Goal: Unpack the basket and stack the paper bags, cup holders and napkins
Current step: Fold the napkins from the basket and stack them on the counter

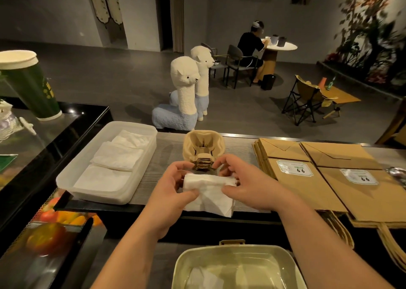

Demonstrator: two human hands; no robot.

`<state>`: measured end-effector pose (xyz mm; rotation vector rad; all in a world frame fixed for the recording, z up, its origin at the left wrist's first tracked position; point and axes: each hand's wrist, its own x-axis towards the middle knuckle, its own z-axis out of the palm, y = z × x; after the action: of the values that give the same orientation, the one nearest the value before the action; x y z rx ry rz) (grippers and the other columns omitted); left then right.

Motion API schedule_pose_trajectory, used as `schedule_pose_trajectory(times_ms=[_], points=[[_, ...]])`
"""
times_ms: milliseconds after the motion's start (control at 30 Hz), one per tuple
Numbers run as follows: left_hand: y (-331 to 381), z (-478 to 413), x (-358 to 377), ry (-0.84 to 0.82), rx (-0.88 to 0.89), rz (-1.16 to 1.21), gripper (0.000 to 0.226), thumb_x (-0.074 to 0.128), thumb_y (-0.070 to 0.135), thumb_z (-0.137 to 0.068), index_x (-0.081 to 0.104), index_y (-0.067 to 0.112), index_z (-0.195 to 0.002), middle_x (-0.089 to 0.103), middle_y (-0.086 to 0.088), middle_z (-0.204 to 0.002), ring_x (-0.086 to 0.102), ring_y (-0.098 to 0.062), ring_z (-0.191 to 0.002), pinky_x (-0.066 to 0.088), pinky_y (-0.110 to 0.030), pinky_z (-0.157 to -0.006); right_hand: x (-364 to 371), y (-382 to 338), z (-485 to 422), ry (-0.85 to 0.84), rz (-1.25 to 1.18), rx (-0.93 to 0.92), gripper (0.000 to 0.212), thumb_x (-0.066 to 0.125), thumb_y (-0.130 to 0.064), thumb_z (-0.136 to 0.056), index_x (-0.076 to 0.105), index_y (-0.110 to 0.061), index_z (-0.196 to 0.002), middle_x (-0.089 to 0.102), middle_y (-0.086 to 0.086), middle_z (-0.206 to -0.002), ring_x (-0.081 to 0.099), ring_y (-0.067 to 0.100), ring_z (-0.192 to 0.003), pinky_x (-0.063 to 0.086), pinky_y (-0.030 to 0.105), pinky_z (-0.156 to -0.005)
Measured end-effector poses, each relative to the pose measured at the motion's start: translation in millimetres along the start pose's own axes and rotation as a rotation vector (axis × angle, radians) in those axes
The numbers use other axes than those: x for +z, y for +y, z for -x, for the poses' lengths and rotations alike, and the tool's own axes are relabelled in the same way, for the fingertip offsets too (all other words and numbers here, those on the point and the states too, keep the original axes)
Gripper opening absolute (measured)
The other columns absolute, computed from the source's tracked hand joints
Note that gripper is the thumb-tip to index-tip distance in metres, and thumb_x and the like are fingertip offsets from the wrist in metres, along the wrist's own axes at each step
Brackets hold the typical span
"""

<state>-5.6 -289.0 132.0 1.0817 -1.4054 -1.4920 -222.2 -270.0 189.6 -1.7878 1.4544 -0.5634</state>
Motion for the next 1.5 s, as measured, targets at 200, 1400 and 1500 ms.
schedule_pose_trajectory(times_ms=[200, 1400, 1500], points=[[27, 42, -42, 0.013, -0.010, 0.003, 0.059, 0.079, -0.006, -0.080, 0.059, 0.027, -0.126, 0.075, -0.004, -0.102, 0.070, -0.030, -0.100, 0.059, -0.042, -0.090, 6, -50, -3, -0.282, 0.086, -0.106, 0.037, 0.067, -0.007, -0.088, 0.061, -0.039, -0.106, 0.060, -0.023, -0.092, 0.054, 0.011, -0.074, 0.050, 0.025, -0.068], [-6, 61, -182, 0.771, 0.066, -0.503, 0.035, 0.068, 0.019, -0.094, 0.055, 0.035, -0.121, 0.047, 0.016, -0.108, 0.057, -0.001, -0.080, 0.051, -0.017, -0.074, 115, -148, -177, -0.517, 0.257, -0.107, 0.055, 0.056, 0.009, -0.087, 0.071, -0.035, -0.116, 0.059, -0.012, -0.122, 0.063, 0.015, -0.093, 0.059, 0.035, -0.091], [-8, 61, -179, 0.756, 0.197, -0.640, 0.036, 0.070, 0.013, -0.090, 0.061, 0.027, -0.122, 0.046, 0.014, -0.113, 0.052, -0.003, -0.084, 0.046, -0.014, -0.075, 127, -152, -169, -0.415, 0.551, -0.217, 0.053, 0.053, 0.003, -0.088, 0.066, -0.040, -0.118, 0.056, -0.012, -0.127, 0.059, 0.011, -0.097, 0.053, 0.033, -0.090]])
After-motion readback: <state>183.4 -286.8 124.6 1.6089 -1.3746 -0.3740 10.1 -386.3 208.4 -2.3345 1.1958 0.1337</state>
